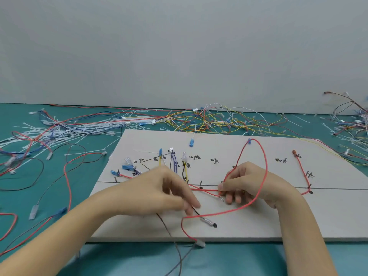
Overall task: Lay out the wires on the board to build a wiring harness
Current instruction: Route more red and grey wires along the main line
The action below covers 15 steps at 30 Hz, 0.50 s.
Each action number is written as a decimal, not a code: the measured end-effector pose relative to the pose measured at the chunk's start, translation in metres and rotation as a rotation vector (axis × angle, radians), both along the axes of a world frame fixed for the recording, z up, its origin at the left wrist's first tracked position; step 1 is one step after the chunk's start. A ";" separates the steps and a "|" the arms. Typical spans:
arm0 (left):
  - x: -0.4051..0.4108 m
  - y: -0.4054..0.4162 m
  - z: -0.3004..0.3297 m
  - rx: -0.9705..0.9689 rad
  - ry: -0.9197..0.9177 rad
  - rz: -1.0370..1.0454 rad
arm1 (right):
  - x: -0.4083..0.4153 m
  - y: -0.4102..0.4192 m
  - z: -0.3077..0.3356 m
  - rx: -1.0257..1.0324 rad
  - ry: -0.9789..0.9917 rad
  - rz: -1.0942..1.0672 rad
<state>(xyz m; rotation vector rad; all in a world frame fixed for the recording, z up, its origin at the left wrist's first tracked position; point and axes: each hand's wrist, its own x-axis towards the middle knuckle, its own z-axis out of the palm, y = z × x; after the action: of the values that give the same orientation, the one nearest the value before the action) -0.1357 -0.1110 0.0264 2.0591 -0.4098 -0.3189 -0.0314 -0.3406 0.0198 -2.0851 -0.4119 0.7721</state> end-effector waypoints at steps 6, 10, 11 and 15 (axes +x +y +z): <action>0.018 0.020 -0.017 0.137 -0.348 0.406 | -0.001 0.000 0.001 0.005 -0.011 0.007; 0.017 0.016 -0.029 0.328 -0.403 0.285 | -0.001 0.001 0.000 0.001 -0.015 -0.005; 0.017 0.014 -0.030 0.362 -0.427 0.273 | -0.001 0.001 0.000 0.003 -0.020 -0.016; 0.016 0.008 -0.033 0.453 -0.522 0.270 | 0.001 0.004 -0.001 0.047 -0.041 -0.092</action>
<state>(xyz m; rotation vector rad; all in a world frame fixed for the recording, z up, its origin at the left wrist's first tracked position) -0.1192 -0.1030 -0.0062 2.6055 -0.3849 0.3296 -0.0306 -0.3367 0.0188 -2.0632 -0.3508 0.6607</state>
